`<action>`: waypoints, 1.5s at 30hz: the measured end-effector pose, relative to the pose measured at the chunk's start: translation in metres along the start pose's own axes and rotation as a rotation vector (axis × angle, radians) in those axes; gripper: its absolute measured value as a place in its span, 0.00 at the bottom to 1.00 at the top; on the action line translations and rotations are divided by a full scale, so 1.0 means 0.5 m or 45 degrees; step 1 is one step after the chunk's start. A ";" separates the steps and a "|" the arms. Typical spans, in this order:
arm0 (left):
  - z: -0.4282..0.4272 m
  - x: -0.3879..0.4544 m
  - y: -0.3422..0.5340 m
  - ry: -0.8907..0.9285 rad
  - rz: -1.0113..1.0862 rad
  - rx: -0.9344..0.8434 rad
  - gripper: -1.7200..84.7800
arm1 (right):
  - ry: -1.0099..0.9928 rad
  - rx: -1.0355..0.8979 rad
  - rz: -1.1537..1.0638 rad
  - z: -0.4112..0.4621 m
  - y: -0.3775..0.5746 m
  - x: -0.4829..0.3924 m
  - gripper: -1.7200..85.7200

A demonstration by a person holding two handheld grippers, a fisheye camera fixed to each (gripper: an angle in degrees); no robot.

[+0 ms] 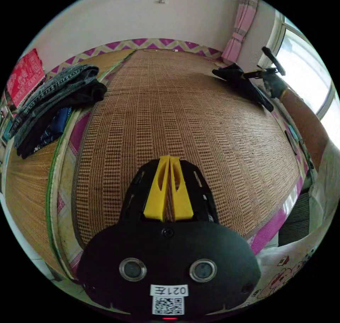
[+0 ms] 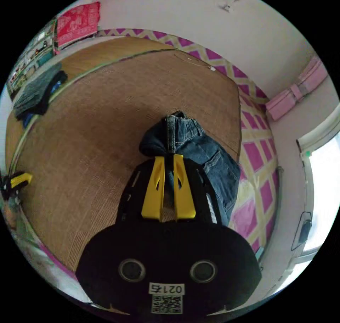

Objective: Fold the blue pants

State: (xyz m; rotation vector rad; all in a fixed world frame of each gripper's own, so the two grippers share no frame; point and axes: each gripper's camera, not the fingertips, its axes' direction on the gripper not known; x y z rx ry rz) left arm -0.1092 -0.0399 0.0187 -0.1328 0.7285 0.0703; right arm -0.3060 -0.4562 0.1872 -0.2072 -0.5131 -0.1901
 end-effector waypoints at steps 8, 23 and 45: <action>-0.008 -0.018 0.035 -0.005 -0.061 0.053 0.01 | -0.342 -0.059 -0.439 -0.119 0.113 -0.400 0.07; -0.142 -0.164 0.300 0.057 -0.310 0.108 0.01 | -0.328 0.220 -0.324 -0.167 0.284 -0.586 0.19; -0.095 -0.110 0.276 0.217 -0.171 0.129 0.01 | -0.547 0.747 0.897 -0.438 1.015 0.494 0.08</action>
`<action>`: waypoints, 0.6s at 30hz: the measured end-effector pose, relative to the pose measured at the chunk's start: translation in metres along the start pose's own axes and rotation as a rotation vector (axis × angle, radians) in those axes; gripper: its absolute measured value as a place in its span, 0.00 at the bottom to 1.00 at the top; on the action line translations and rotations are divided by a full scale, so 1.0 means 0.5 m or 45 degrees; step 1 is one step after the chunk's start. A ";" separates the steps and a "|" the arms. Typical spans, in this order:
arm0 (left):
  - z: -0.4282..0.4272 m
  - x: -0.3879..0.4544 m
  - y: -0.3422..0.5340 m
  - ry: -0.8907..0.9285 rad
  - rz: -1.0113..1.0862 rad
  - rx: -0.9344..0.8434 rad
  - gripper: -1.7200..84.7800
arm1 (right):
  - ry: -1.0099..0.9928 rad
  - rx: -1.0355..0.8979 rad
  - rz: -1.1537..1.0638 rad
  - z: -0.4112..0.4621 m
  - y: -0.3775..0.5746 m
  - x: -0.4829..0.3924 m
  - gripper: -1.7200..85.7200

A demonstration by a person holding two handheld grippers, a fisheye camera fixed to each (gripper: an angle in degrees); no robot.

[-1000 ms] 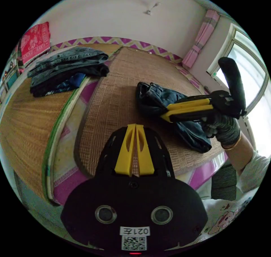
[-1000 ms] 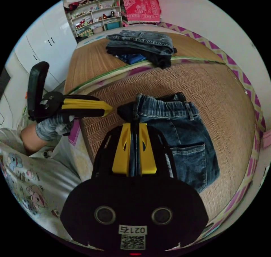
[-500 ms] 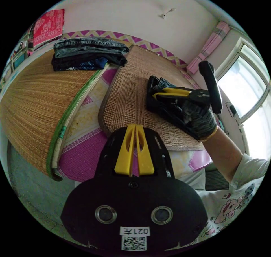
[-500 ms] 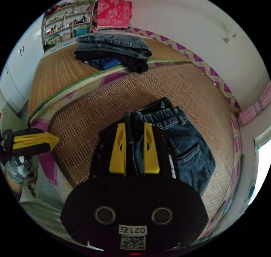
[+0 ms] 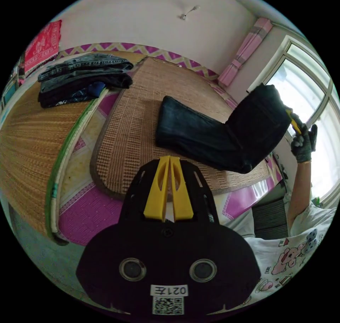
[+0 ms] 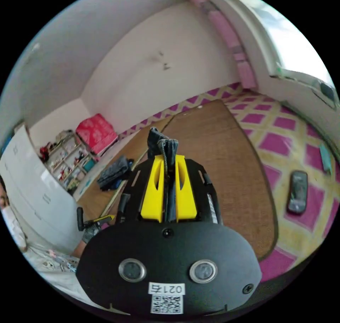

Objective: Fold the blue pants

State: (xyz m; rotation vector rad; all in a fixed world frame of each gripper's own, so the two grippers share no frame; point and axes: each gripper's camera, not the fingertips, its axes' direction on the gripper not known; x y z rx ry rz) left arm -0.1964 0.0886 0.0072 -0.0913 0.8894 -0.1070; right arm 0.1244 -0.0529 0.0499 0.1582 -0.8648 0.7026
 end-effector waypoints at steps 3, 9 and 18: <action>0.027 0.028 -0.010 0.020 0.032 -0.020 0.01 | 0.080 -0.082 0.247 -0.018 0.033 0.230 0.08; 0.086 0.095 -0.035 0.030 0.151 -0.022 0.01 | -0.063 -0.269 0.631 0.014 0.094 0.501 0.08; 0.167 0.023 -0.031 0.315 -0.011 -0.053 0.01 | -0.027 -0.146 0.252 -0.083 -0.085 0.449 0.08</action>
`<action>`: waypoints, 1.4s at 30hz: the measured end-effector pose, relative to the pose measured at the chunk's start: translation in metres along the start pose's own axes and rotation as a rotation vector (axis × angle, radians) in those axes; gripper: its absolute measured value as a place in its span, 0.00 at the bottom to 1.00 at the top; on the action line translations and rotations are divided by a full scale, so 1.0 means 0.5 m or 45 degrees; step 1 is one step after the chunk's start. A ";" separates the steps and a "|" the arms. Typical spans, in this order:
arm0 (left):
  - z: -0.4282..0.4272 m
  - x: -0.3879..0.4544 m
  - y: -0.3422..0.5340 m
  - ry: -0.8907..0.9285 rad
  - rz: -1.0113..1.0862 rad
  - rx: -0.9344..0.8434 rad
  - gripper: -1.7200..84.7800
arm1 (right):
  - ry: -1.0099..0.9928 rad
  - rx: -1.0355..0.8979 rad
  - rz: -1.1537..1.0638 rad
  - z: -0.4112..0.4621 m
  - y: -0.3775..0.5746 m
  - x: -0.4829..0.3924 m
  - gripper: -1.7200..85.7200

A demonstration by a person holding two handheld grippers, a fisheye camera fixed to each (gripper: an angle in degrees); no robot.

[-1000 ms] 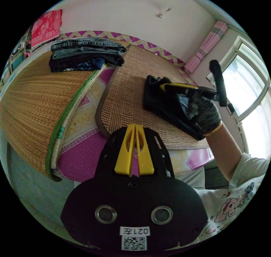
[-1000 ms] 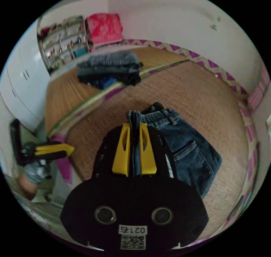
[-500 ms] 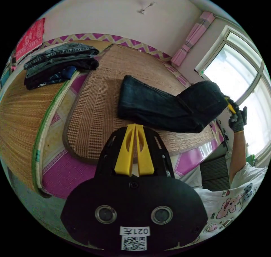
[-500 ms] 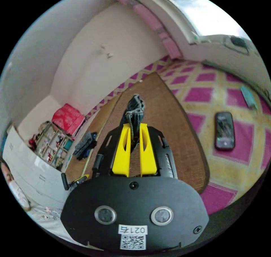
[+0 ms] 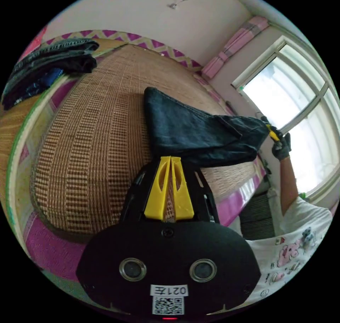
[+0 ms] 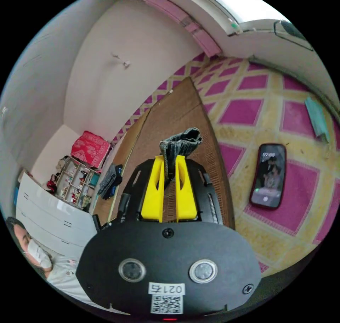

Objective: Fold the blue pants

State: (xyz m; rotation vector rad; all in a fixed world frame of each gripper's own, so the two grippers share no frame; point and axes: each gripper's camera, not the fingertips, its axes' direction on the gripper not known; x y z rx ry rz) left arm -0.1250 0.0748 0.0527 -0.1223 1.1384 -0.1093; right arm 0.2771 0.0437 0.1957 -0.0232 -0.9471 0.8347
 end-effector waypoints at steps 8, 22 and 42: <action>0.023 -0.035 0.004 0.038 -0.201 0.043 0.01 | 0.448 -0.155 0.155 0.032 0.111 0.226 0.10; 0.108 0.199 0.011 0.030 0.235 0.089 0.01 | 0.208 -0.415 -0.429 0.356 0.303 -0.279 0.11; 0.569 0.698 -0.089 -0.229 0.858 -0.284 0.12 | 0.670 -0.326 -0.596 0.410 0.447 -0.359 0.10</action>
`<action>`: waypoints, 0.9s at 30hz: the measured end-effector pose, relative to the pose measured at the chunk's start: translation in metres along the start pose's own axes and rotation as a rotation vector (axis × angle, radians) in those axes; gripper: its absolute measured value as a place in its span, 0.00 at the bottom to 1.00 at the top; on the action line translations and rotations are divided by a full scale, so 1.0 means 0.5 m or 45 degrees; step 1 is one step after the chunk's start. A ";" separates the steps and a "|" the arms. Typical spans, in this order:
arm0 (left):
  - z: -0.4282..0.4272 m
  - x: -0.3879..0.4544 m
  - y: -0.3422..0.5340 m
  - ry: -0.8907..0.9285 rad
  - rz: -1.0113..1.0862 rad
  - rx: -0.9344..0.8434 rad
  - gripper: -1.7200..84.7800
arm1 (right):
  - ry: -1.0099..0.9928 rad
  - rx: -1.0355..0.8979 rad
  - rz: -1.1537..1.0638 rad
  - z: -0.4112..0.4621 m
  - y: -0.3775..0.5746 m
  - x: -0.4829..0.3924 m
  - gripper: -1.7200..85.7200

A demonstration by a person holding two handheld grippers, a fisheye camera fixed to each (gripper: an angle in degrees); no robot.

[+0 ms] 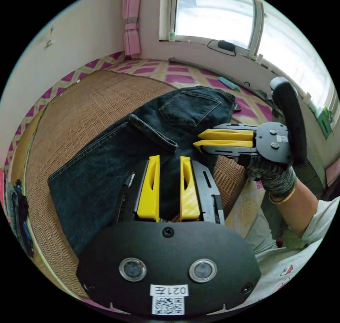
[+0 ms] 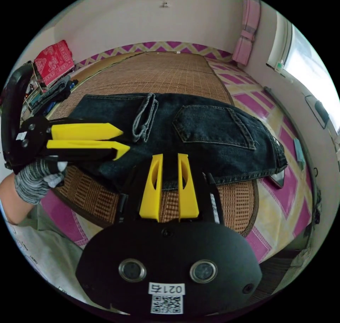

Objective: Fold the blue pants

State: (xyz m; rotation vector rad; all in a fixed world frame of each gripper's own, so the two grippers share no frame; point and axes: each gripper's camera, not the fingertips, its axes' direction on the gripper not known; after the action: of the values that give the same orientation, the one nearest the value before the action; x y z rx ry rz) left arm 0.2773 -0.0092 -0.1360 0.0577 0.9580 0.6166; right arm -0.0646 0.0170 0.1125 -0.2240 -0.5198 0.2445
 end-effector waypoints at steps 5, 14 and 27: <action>0.021 0.019 -0.043 -0.068 0.044 -0.010 0.13 | -0.038 -0.002 0.018 -0.002 0.001 -0.010 0.10; 0.013 -0.024 -0.078 -0.141 0.001 -0.018 0.08 | -0.047 -0.002 0.023 -0.005 0.003 -0.032 0.10; -0.521 -0.491 0.168 -0.063 -0.510 0.545 0.05 | -0.059 -0.006 0.050 -0.005 -0.003 -0.037 0.10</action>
State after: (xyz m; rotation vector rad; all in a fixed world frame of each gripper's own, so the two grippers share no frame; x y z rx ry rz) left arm -0.0677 -0.1234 -0.0796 0.2535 1.0055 0.0353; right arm -0.0788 0.0101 0.1023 -0.2340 -0.5625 0.2871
